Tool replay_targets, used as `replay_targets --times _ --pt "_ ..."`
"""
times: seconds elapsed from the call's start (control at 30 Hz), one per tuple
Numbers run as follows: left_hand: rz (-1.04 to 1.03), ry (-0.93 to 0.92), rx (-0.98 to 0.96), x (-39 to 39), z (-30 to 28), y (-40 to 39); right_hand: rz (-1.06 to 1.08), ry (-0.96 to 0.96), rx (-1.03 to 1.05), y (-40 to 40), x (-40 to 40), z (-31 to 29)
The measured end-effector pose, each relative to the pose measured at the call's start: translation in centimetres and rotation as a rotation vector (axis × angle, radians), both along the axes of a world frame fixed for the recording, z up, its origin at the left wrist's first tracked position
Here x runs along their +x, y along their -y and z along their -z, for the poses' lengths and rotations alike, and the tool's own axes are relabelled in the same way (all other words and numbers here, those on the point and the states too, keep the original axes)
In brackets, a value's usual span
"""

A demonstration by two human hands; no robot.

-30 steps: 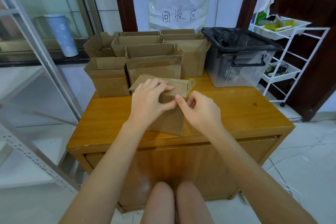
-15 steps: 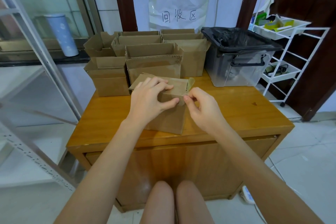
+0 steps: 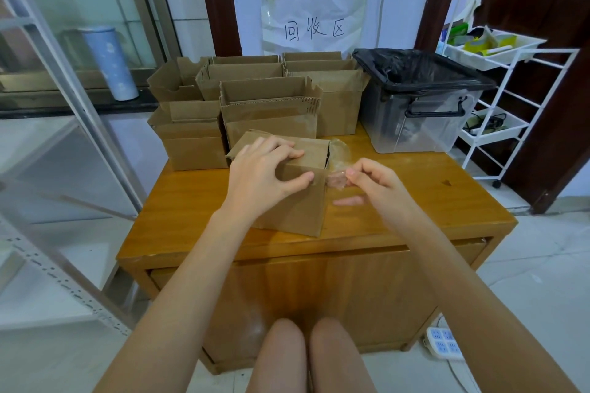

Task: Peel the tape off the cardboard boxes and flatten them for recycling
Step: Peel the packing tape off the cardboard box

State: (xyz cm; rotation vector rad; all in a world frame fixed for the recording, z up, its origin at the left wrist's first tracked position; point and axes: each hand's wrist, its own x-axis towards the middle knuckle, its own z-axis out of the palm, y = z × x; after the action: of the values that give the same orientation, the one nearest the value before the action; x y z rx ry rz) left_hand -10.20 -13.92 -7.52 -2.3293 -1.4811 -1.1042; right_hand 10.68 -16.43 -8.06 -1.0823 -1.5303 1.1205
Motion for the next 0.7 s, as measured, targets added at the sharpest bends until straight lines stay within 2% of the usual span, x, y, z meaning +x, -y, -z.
replay_targets --times 0.13,0.23,0.37,0.5,0.7 --pt "-0.023 -0.063 0.007 0.2 -0.1 0.1 -0.015 0.096 -0.051 0.2 0.0 0.0" --pt "-0.087 -0.173 0.010 1.0 -0.3 0.2 0.123 0.167 -0.074 -0.2 -0.8 -0.5" --pt "-0.170 -0.250 0.017 2.1 -0.5 0.6 0.219 0.213 0.092 -0.8 -2.1 -0.6" --pt "-0.202 -0.237 -0.021 2.6 -0.5 0.7 0.205 0.148 0.220 -0.8 -2.1 -0.5" --pt "-0.220 -0.170 -0.022 2.7 -0.9 1.2 0.213 0.043 0.143 -0.9 -1.3 -0.8"
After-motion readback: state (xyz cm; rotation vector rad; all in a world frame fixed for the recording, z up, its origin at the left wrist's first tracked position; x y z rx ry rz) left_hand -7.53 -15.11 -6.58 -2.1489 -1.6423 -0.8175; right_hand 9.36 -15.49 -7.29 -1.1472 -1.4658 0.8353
